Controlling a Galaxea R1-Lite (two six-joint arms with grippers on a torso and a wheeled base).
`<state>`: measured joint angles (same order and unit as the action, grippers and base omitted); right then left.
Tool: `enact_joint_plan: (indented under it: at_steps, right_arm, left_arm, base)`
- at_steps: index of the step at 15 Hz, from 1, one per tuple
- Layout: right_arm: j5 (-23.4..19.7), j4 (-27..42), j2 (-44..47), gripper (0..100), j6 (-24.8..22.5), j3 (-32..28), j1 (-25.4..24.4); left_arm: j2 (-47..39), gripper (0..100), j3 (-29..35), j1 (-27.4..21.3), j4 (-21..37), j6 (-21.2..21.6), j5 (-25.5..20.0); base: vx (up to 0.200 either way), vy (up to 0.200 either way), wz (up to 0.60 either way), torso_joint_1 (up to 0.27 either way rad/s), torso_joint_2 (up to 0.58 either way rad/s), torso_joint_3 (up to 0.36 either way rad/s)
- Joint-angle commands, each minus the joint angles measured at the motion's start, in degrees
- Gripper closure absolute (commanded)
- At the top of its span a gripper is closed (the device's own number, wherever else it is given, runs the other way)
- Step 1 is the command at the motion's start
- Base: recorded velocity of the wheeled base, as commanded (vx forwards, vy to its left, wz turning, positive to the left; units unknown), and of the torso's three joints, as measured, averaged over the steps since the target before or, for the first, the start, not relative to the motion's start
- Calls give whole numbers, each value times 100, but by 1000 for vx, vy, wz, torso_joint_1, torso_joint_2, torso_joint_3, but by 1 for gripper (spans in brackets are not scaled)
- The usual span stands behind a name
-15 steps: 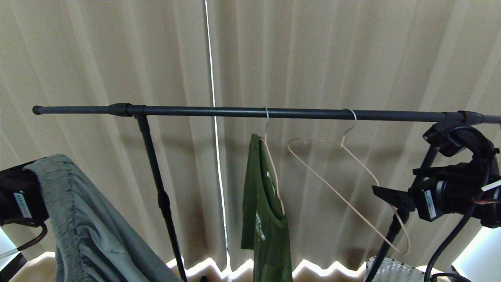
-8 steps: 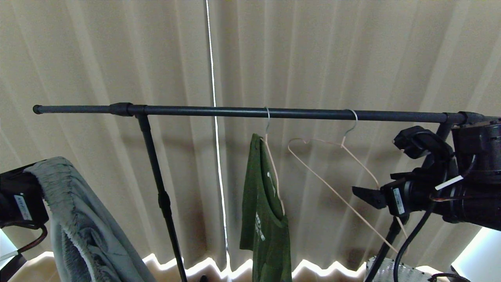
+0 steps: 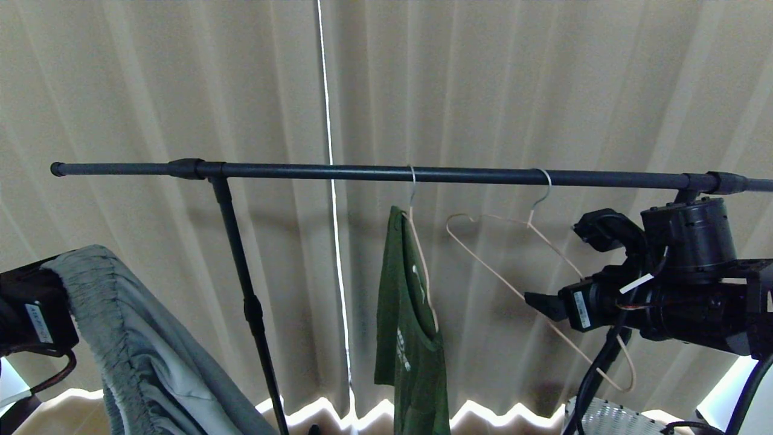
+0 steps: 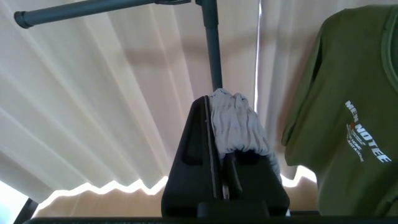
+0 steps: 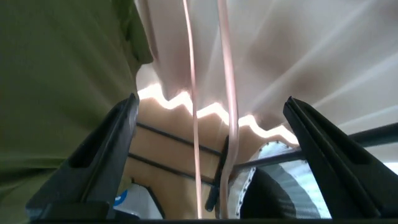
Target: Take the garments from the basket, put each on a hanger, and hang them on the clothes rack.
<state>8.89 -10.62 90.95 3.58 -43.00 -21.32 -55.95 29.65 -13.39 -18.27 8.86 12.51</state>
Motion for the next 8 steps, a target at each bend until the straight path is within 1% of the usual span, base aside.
enact_joint_plan:
  at_steps: [1, 5, 8]
  right_arm:
    - [-1, -10, 63, 0, 28, -7, 5]
    - [-1, -204, 142, 0, 20, 2, 5]
    - [8, -213, 142, 0, 20, 11, 14]
  left_arm:
    - [-12, 100, -3, -6, -1, 1, -3]
    - [-3, 100, -3, -6, -1, 1, 6]
    - [32, 100, -3, -6, 8, -7, 6]
  base:
    - [0, 0, 0, 0, 0, 0]
    - [0, 0, 0, 0, 0, 0]
    - [0, 0, 0, 0, 0, 0]
